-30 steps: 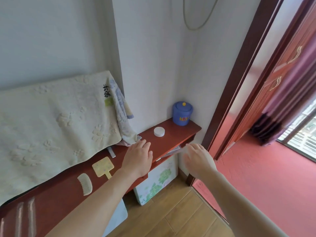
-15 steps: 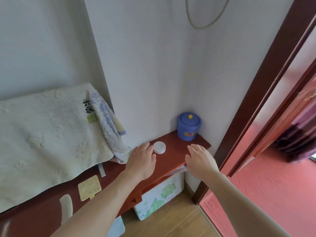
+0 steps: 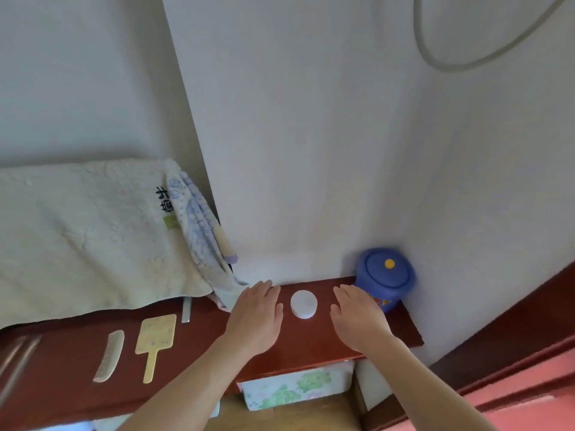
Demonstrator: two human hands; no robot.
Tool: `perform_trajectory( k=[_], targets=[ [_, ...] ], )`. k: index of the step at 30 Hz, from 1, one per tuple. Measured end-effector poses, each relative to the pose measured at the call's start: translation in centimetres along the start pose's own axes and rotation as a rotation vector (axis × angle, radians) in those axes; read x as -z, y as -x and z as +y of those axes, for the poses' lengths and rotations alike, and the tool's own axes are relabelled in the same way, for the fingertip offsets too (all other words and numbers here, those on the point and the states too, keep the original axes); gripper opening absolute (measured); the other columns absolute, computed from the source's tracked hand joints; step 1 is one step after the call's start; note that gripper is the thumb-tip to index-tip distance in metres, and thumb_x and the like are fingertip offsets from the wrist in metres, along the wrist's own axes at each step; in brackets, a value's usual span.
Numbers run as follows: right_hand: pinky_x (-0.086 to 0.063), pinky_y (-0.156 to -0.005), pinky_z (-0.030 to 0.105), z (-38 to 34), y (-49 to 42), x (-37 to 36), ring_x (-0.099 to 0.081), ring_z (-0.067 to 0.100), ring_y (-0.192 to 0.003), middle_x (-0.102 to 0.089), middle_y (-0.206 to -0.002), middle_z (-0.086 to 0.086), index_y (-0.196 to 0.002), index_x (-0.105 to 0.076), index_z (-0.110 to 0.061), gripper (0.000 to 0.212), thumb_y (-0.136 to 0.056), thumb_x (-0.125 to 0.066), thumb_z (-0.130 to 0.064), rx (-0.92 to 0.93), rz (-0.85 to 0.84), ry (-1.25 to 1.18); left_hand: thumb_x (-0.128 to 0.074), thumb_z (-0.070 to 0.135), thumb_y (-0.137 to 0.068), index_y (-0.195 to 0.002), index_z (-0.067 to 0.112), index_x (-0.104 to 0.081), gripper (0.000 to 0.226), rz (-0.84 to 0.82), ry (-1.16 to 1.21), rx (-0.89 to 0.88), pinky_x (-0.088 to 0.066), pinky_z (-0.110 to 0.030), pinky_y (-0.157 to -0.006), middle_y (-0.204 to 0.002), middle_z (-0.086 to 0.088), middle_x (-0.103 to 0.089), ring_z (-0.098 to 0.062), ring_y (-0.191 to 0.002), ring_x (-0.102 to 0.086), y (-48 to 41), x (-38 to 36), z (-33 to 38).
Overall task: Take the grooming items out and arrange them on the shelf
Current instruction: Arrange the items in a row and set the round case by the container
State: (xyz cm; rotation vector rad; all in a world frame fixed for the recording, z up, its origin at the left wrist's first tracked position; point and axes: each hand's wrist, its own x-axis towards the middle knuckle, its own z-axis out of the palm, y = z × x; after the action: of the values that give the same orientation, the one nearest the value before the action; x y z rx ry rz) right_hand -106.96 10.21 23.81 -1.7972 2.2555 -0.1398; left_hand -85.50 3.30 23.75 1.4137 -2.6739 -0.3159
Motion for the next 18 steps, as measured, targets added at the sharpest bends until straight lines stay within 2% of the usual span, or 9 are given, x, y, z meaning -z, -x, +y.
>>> perform_trajectory(
  k=[7,11,18],
  targets=[
    [-0.012,-0.117,0.028,1.6,-6.1,-2.0,-0.019,0.016,-0.145,-0.025,-0.158,0.001,-0.152,-0.023,-0.013,0.054,-0.103,-0.029,-0.035,0.076,-0.082,0.052,-0.030,0.037,-0.104,-0.150,0.015,-0.034,0.051,-0.072,0.028,0.063,-0.022,-0.037,-0.120,-0.158,-0.004,-0.032,-0.021,-0.146,-0.027,-5.3,-3.8,-1.8],
    [-0.017,-0.115,0.027,2.9,-8.6,-3.5,-0.020,0.015,-0.144,-0.026,-0.157,0.000,-0.152,-0.025,-0.014,0.054,-0.102,-0.033,-0.034,0.100,-0.129,0.014,-0.032,0.037,-0.103,-0.148,0.014,-0.036,0.050,-0.137,0.044,0.067,-0.025,-0.037,-0.117,-0.153,-0.003,-0.038,-0.021,-0.142,-0.032,-7.1,-5.9,-2.3],
    [-0.020,-0.117,0.029,4.9,-12.8,-7.2,-0.021,0.016,-0.143,-0.027,-0.156,0.000,-0.151,-0.026,-0.016,0.058,-0.099,-0.040,-0.035,0.221,-0.228,0.001,-0.040,0.043,-0.101,-0.154,0.016,-0.025,0.061,-0.216,0.058,0.094,-0.015,-0.035,-0.121,-0.161,-0.002,-0.025,-0.019,-0.149,-0.021,-9.3,-9.8,-2.8]
  ],
)
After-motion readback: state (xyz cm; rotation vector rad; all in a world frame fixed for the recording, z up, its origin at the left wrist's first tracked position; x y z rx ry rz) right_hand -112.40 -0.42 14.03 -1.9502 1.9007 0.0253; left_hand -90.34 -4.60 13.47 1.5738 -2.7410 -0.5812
